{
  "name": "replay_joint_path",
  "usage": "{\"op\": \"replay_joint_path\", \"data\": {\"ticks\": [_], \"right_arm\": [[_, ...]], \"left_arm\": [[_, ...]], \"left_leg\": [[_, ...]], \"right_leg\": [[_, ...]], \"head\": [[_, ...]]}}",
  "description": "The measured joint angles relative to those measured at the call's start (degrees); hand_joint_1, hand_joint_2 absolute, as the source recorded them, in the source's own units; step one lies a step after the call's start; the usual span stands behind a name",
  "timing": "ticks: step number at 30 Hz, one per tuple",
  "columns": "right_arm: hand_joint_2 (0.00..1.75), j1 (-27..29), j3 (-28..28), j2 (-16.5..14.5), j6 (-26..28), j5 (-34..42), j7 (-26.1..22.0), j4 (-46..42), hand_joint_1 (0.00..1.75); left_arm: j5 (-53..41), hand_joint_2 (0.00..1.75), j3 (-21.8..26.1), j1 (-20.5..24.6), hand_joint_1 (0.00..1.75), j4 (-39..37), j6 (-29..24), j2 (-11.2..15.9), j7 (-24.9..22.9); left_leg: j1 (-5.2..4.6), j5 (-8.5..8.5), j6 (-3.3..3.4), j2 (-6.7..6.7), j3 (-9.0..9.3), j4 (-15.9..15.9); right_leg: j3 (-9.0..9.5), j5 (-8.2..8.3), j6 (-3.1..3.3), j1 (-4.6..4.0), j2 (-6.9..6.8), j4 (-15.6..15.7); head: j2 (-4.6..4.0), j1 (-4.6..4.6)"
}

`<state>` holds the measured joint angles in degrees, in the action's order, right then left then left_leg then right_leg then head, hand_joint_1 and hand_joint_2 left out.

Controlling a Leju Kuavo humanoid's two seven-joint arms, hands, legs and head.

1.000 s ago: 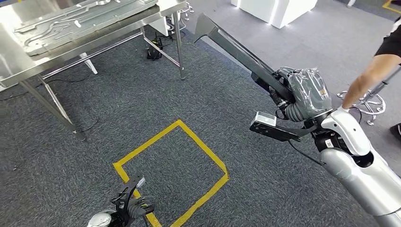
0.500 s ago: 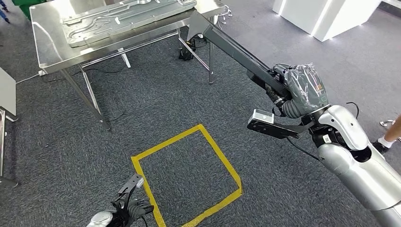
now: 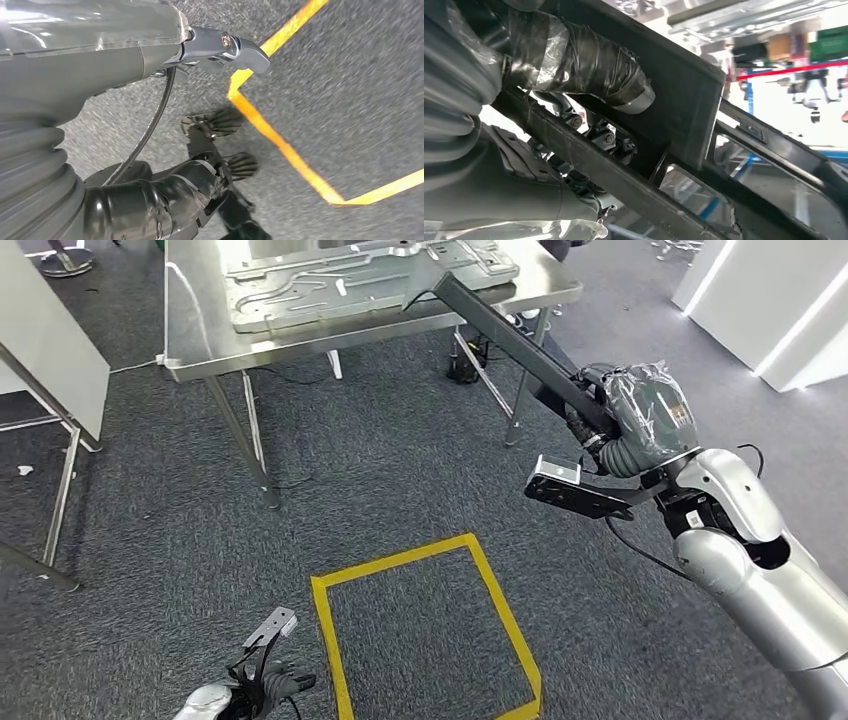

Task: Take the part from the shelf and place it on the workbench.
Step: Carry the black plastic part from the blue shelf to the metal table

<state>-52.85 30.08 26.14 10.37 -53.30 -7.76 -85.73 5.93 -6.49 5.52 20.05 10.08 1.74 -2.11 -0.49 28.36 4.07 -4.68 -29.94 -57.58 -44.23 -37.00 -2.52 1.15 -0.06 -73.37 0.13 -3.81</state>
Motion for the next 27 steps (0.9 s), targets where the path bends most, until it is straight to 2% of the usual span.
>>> {"op": "replay_joint_path", "data": {"ticks": [1,2,3,4,5,6,7,8,9,10,11,12,14,15,16,17,18,19,20,21,22,23,24,25,26,27], "right_arm": [[1.75,-0.2,0.0,0.0,-0.1,0.0,0.0,0.2,1.75],[1.75,-0.4,0.0,0.0,-0.2,0.0,0.0,0.5,1.75],[1.75,-0.7,0.0,0.0,-0.2,0.0,-0.1,0.9,1.75],[1.75,-1.0,0.1,0.0,-0.3,0.0,-0.1,1.1,1.75],[1.75,-1.2,0.1,0.0,-0.4,0.0,-0.1,1.4,1.75],[1.75,-1.5,0.2,0.0,-0.4,0.0,0.0,1.5,1.75],[1.75,-1.9,0.2,0.0,-0.4,0.0,0.1,1.5,1.75],[1.75,-2.3,0.3,-0.1,-0.4,0.0,0.1,1.5,1.75],[1.75,-2.7,0.3,-0.1,-0.4,0.0,0.1,1.5,1.75],[1.75,-3.0,0.4,-0.2,-0.4,0.0,0.1,1.5,1.75],[1.75,-3.0,0.5,-0.2,-0.4,0.0,0.0,1.6,1.75],[1.75,-3.0,0.6,-0.2,-0.4,-0.1,0.0,1.8,1.75],[1.75,-2.8,0.9,-0.2,-0.5,-0.1,0.1,2.1,1.75],[1.75,-2.8,1.0,-0.2,-0.6,-0.1,0.1,2.2,1.75],[1.75,-2.8,1.1,-0.2,-0.7,-0.1,0.0,2.3,1.75],[1.75,-2.9,1.2,-0.2,-0.8,-0.1,0.0,2.5,1.75],[1.75,-2.9,1.4,-0.3,-1.0,-0.1,0.1,2.9,1.75],[1.75,-3.0,1.6,-0.4,-1.2,-0.1,0.1,3.2,1.75],[1.75,-3.2,1.7,-0.4,-1.3,-0.1,0.1,3.5,1.75],[1.75,-3.5,1.9,-0.5,-1.4,-0.1,0.2,3.7,1.75],[1.75,-4.1,1.9,-0.5,-1.4,-0.1,0.3,3.8,1.75],[1.75,-4.7,1.9,-0.5,-1.5,-0.2,0.4,3.8,1.75],[1.75,-5.4,1.9,-0.5,-1.5,-0.2,0.5,3.9,1.75],[1.75,-5.9,1.9,-0.5,-1.6,-0.3,0.6,4.0,1.75],[1.75,-6.1,1.9,-0.5,-1.9,-0.5,0.8,4.1,1.75],[1.75,-6.2,2.0,-0.4,-2.3,-0.7,1.0,4.3,1.75]], "left_arm": [[-0.1,1.75,0.0,0.0,0.0,-0.1,0.0,-0.1,0.0],[-0.2,1.75,0.1,-0.1,0.0,-0.2,0.1,-0.2,0.0],[-0.4,1.75,0.1,-0.1,0.0,-0.4,0.1,-0.4,0.0],[-0.4,1.75,0.2,-0.1,0.0,-0.5,0.2,-0.5,0.0],[-0.5,1.75,0.3,-0.1,0.0,-0.6,0.2,-0.6,0.1],[-0.5,1.75,0.3,-0.1,0.0,-0.6,0.3,-0.7,0.1],[-0.5,1.75,0.4,-0.1,0.0,-0.6,0.3,-0.6,0.1],[-0.5,1.75,0.4,0.0,0.0,-0.7,0.3,-0.5,0.1],[-0.5,1.75,0.5,0.2,0.0,-0.7,0.3,-0.4,0.1],[-0.5,1.75,0.5,0.5,0.0,-0.7,0.3,-0.4,0.1],[-0.5,1.75,0.6,0.6,0.0,-0.7,0.3,-0.4,0.1],[-0.5,1.75,0.6,0.6,0.0,-0.8,0.2,-0.4,0.1],[-0.6,1.75,0.8,0.4,0.0,-0.9,0.1,-0.4,0.0],[-0.6,1.75,0.9,0.3,0.0,-0.9,0.1,-0.4,0.0],[-0.7,1.75,1.0,0.3,0.0,-1.0,0.1,-0.4,0.0],[-0.7,1.75,1.0,0.1,0.0,-1.1,0.1,-0.4,0.0],[-0.8,1.75,1.1,-0.1,0.0,-1.2,0.2,-0.4,0.0],[-0.9,1.75,1.2,-0.2,0.0,-1.4,0.3,-0.4,-0.1],[-1.0,1.75,1.2,-0.4,0.0,-1.5,0.3,-0.4,-0.2],[-1.1,1.75,1.3,-0.3,0.0,-1.5,0.3,-0.4,-0.2],[-1.1,1.75,1.4,0.0,0.0,-1.6,0.3,-0.4,-0.3],[-1.2,1.75,1.6,0.3,0.0,-1.6,0.3,-0.3,-0.3],[-1.2,1.75,1.7,0.6,0.0,-1.6,0.3,-0.3,-0.3],[-1.3,1.75,1.9,0.9,0.0,-1.6,0.3,-0.3,-0.3],[-1.4,1.75,2.1,1.0,0.0,-1.6,0.3,-0.3,-0.3],[-1.5,1.75,2.3,1.0,0.0,-1.6,0.3,-0.3,-0.3]], "left_leg": [[0.0,1.03,-0.08,-0.92,1.33,0.0],[0.03,2.05,-0.18,-1.8,2.48,-0.1],[0.06,3.06,-0.41,-2.66,3.32,-0.1],[0.1,3.95,-0.66,-3.42,3.95,0.0],[0.17,4.36,-0.91,-4.11,4.54,0.0],[0.18,4.15,-1.15,-4.58,4.67,-0.4],[0.12,3.2,-1.36,-4.24,4.27,-1.8],[0.0,1.59,-1.65,-2.86,3.05,-4.5],[-0.12,0.22,-1.99,-0.91,0.84,-8.1],[-0.17,-0.24,-2.38,1.21,-1.73,-11.8],[-0.09,0.7,-2.74,2.85,-4.34,-14.6],[0.07,3.07,-3.02,3.6,-6.65,-16.2],[0.41,8.91,-3.45,3.98,-9.91,-15.8],[0.56,10.23,-3.61,4.17,-10.87,-14.0],[0.69,9.19,-3.71,4.59,-11.46,-11.4],[0.74,4.67,-3.69,5.68,-11.78,-7.9],[0.69,-0.94,-3.55,7.03,-12.05,-4.5],[0.55,-5.83,-3.28,8.15,-12.03,-2.4],[0.44,-9.06,-2.86,8.76,-11.88,-1.2],[0.38,-9.32,-2.42,8.51,-11.53,-1.2],[0.42,-8.6,-1.95,7.77,-10.82,-1.6],[0.5,-7.94,-1.49,6.98,-10.12,-1.5],[0.52,-7.34,-1.1,6.31,-9.3,-1.4],[0.53,-6.76,-0.8,5.69,-8.34,-1.2],[0.5,-5.99,-0.56,5.12,-7.29,-0.9],[0.46,-5.12,-0.41,4.48,-6.07,-0.6]], "right_leg": [[-0.4,2.09,0.22,-0.19,0.56,3.3],[-0.58,7.18,0.51,-0.34,1.74,7.5],[-0.49,12.97,0.83,-0.53,3.13,11.1],[-0.28,17.82,1.17,-0.7,4.24,13.7],[0.12,20.51,1.55,-0.89,4.78,15.1],[0.89,20.51,1.94,-0.97,4.38,15.4],[1.8,19.64,2.32,-0.93,3.6,15.6],[2.88,18.81,2.72,-0.85,2.85,16.0],[4.09,18.0,3.04,-0.71,2.1,16.4],[5.33,17.13,3.2,-0.67,1.47,16.8],[6.66,16.12,3.29,-0.63,0.78,17.1],[8.08,15.02,3.25,-0.55,0.07,17.3],[11.21,12.57,2.95,-0.26,-1.32,17.4],[12.87,11.24,2.74,-0.11,-2.01,17.5],[14.57,9.89,2.49,0.01,-2.69,17.5],[16.03,8.56,2.23,0.03,-3.29,17.5],[17.47,7.14,1.89,-0.06,-3.76,17.3],[18.65,5.72,1.48,-0.23,-4.17,17.2],[19.91,4.61,1.0,-0.34,-4.52,17.0],[20.65,4.25,0.56,-0.36,-4.74,16.1],[20.28,4.75,0.21,-0.19,-4.8,14.3],[18.99,6.17,0.04,0.06,-4.28,11.2],[16.44,7.69,0.03,0.23,-3.31,7.2],[13.45,8.35,0.09,0.34,-2.21,3.1],[10.57,7.71,0.17,0.3,-1.17,-0.1],[7.93,5.55,0.26,0.2,-0.6,-2.1]], "head": [[0.0,0.02],[0.0,0.07],[0.01,0.09],[0.01,0.11],[0.01,0.14],[0.01,0.12],[0.01,0.14],[0.01,0.05],[0.01,-0.06],[0.01,-0.15],[0.01,-0.26],[0.01,-0.27],[0.0,-0.3],[0.0,-0.3],[0.0,-0.31],[0.0,-0.28],[0.0,-0.27],[0.0,-0.16],[0.01,-0.04],[0.01,0.08],[0.02,0.19],[0.02,0.28],[0.02,0.33],[0.02,0.38],[0.01,0.47],[0.01,0.45]]}}
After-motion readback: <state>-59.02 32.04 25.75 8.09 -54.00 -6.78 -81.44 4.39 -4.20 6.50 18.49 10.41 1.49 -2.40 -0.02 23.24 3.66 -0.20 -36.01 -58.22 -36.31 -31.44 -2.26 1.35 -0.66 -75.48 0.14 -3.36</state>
